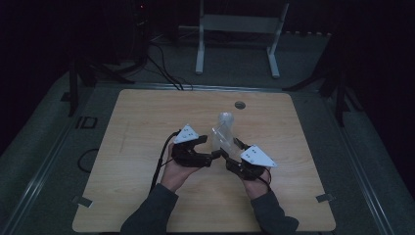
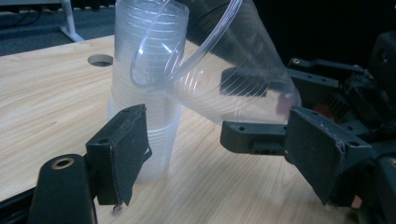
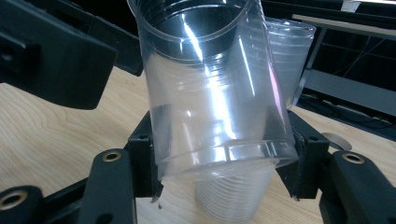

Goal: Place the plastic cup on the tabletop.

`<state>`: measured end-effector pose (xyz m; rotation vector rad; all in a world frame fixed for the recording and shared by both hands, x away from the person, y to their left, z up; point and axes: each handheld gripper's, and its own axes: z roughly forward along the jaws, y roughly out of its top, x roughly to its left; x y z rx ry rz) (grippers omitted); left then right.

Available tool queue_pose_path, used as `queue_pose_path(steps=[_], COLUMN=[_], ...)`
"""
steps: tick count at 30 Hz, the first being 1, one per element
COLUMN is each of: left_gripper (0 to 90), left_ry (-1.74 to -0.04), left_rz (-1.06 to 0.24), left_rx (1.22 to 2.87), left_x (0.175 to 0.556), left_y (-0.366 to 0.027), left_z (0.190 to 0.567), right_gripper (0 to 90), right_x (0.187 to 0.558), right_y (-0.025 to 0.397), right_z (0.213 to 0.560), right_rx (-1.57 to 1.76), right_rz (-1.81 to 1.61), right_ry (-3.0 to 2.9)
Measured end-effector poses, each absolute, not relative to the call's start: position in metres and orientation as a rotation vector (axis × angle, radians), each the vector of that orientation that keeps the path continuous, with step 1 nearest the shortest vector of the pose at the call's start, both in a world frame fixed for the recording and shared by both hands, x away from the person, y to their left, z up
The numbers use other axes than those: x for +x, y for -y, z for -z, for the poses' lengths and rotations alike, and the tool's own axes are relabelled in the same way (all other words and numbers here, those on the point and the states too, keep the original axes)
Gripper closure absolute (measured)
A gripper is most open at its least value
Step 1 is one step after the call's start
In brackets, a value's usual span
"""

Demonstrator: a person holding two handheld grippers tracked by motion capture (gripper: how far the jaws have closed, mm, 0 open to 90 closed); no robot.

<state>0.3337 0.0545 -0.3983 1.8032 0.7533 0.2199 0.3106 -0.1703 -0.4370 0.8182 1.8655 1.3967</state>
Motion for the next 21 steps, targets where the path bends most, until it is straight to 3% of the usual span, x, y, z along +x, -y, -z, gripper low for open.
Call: queue_pose_path(steps=[21], left_gripper=[17.3], left_ry=[-0.815], left_rz=[-0.097], left_rx=[1.706], left_x=[0.345], left_y=[-0.047], left_z=[0.404], right_gripper=[41.8], right_x=[0.307], right_y=[0.163], right_z=[0.438], right_rx=[0.799], right_rz=[-1.403], right_ry=[-1.859])
